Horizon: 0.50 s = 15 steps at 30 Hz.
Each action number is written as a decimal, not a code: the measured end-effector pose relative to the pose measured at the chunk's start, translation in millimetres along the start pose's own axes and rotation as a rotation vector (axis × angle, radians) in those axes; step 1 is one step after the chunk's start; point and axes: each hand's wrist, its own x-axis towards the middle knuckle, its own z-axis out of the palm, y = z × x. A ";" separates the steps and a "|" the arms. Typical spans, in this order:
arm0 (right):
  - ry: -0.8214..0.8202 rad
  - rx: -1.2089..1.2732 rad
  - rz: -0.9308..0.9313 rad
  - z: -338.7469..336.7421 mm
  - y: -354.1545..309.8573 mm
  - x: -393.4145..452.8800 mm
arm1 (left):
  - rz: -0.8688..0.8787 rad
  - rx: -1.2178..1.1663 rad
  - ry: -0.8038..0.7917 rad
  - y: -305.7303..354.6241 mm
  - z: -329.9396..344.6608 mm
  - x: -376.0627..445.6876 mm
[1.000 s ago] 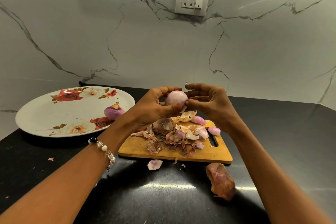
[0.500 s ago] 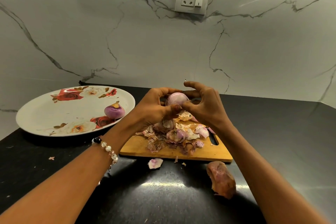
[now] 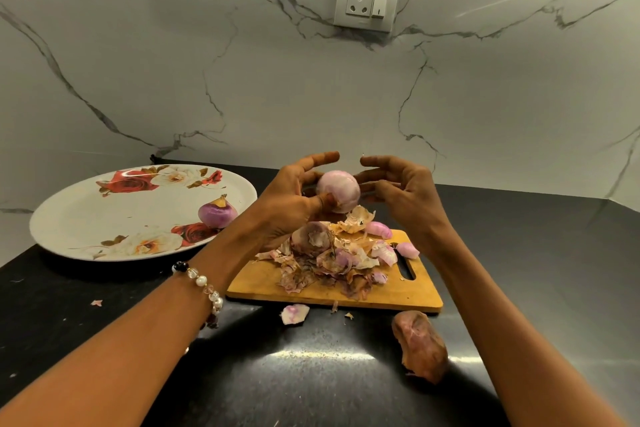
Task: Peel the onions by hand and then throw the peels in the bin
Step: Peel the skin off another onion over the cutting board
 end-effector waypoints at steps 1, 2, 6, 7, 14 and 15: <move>0.001 0.006 -0.005 -0.4 0.4 0.3 | -0.010 -0.018 -0.004 0.0 0.4 0.6; -0.005 0.024 -0.005 -0.4 0.7 0.5 | -0.017 -0.027 -0.005 -0.3 0.8 1.0; -0.095 0.120 -0.003 -2.2 -2.5 -1.1 | -0.024 -0.036 0.032 -1.2 1.7 0.4; -0.109 0.109 -0.014 -2.5 -3.2 -1.0 | -0.024 -0.042 0.044 -0.8 1.4 0.3; -0.076 0.011 -0.107 -4.9 -1.7 -0.7 | -0.020 0.003 0.043 -1.3 2.1 0.6; -0.062 -0.017 -0.124 -5.2 -1.4 -0.5 | -0.018 0.010 0.045 -1.5 2.4 0.3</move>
